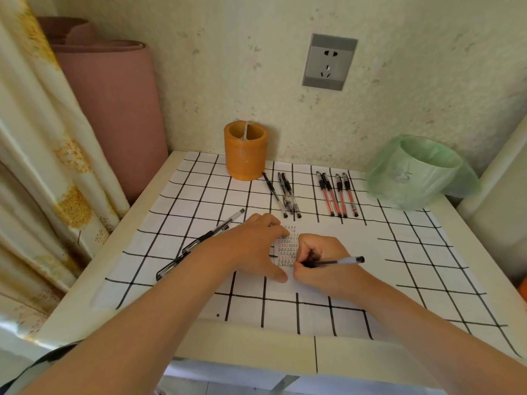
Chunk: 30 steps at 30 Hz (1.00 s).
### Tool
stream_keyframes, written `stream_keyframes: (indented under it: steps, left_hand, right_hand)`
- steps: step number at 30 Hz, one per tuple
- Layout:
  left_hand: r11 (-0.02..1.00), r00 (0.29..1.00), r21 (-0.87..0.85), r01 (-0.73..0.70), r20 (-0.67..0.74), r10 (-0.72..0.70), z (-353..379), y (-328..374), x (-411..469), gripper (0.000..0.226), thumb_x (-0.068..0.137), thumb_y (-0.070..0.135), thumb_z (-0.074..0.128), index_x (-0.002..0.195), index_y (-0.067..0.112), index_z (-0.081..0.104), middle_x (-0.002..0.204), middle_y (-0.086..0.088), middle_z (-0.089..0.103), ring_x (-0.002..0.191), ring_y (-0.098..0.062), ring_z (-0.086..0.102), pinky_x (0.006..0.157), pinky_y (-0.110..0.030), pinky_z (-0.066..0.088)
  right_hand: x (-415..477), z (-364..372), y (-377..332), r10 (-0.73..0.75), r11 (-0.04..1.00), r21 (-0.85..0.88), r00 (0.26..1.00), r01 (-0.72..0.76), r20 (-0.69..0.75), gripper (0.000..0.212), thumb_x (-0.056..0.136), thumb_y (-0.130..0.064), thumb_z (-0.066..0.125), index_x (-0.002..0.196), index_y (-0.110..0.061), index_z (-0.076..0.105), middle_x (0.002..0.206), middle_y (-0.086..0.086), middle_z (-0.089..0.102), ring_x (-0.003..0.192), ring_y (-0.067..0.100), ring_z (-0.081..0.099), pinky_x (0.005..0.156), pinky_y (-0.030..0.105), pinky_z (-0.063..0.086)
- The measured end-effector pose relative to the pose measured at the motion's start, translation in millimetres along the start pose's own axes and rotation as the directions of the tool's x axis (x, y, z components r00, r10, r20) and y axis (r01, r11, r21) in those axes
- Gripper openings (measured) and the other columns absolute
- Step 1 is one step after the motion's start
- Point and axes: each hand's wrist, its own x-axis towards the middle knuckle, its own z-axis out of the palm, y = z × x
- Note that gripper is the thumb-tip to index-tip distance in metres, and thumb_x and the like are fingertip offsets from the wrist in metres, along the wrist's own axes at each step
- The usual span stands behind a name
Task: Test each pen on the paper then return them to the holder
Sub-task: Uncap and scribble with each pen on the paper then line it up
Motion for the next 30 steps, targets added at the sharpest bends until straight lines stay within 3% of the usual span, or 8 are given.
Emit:
stream_keyframes:
  steps: [6,13,16,20,22,25,27,30]
  left_hand:
    - [1.0,1.0,0.005,0.0,-0.001,0.0,-1,0,0,0.097,0.074,0.056,0.077,0.153,0.028,0.028,0.154,0.009,0.02,0.141,-0.011,0.015,0.112,-0.035,0.032]
    - [1.0,1.0,0.012,-0.01,0.004,0.01,-3,-3,0,0.092,0.08,0.057,0.071,0.154,0.028,0.024,0.151,0.011,0.025,0.138,-0.01,0.021,0.109,-0.031,0.032]
    - [0.999,0.998,-0.042,0.02,-0.064,-0.023,-12,-9,-1,0.075,0.089,0.047,0.066,0.152,0.031,0.029,0.149,0.011,0.035,0.138,-0.01,0.03,0.11,-0.033,0.034]
    - [0.997,0.994,-0.038,0.074,-0.078,-0.076,-26,-18,-10,0.05,0.089,0.041,0.067,0.136,0.035,0.05,0.129,0.014,0.05,0.121,-0.007,0.043,0.099,-0.025,0.038]
    - [0.997,0.995,-0.014,0.079,-0.056,-0.08,-29,-20,-15,0.043,0.085,0.043,0.071,0.125,0.036,0.057,0.117,0.015,0.051,0.111,-0.005,0.044,0.094,-0.025,0.041]
    - [0.996,0.996,-0.007,0.087,-0.029,-0.088,-27,-18,-18,0.033,0.08,0.04,0.076,0.111,0.035,0.066,0.109,0.015,0.052,0.104,-0.005,0.049,0.091,-0.028,0.048]
    - [0.996,0.995,-0.018,0.09,-0.042,-0.09,-25,-14,-18,0.02,0.083,0.033,0.075,0.102,0.032,0.069,0.108,0.014,0.053,0.101,-0.006,0.053,0.089,-0.03,0.051]
    - [0.993,0.992,-0.045,0.105,-0.061,-0.108,-25,-10,-17,0.011,0.085,0.028,0.073,0.096,0.03,0.07,0.107,0.015,0.056,0.1,-0.006,0.055,0.085,-0.027,0.051]
  right_hand:
    - [-2,-1,-4,0.0,1.0,-0.007,1.0,0.0,-0.008,0.022,0.074,0.003,0.066,0.067,-0.013,0.052,0.059,-0.012,0.052,0.054,0.002,0.047,0.05,0.024,0.038]
    - [4,-6,-6,0.133,0.953,0.296,0.965,-0.062,-0.227,0.007,0.089,-0.001,0.067,0.092,-0.007,0.066,0.067,0.004,0.065,0.051,0.015,0.054,0.047,0.021,0.045]
    - [7,-7,-7,0.151,0.957,0.283,0.952,-0.072,-0.268,0.024,0.095,-0.001,0.058,0.106,-0.018,0.07,0.085,0.006,0.072,0.052,0.02,0.057,0.044,0.024,0.044]
    - [12,-12,-12,0.122,0.97,0.234,0.965,-0.067,-0.231,0.05,0.098,0.008,0.044,0.138,-0.022,0.054,0.117,-0.002,0.066,0.065,0.019,0.067,0.047,0.028,0.05]
    - [16,-14,-21,0.223,0.923,0.365,0.945,-0.126,-0.238,0.045,0.104,0.001,0.034,0.135,-0.021,0.056,0.118,-0.001,0.066,0.066,0.017,0.067,0.052,0.025,0.052]
    - [21,-19,-33,0.281,0.852,0.504,0.936,-0.14,-0.214,0.044,0.103,0.003,0.032,0.115,-0.019,0.067,0.11,0.009,0.066,0.066,0.018,0.065,0.057,0.03,0.056]
    - [22,-22,-37,0.262,0.87,0.476,0.938,-0.128,-0.226,0.039,0.101,0.004,0.038,0.106,-0.022,0.067,0.102,0.01,0.067,0.064,0.018,0.062,0.057,0.031,0.054]
    - [24,-28,-39,0.246,0.919,0.362,0.943,-0.155,-0.222,0.034,0.093,-0.006,0.061,0.117,-0.031,0.061,0.096,0.001,0.074,0.066,0.013,0.061,0.058,0.025,0.049]
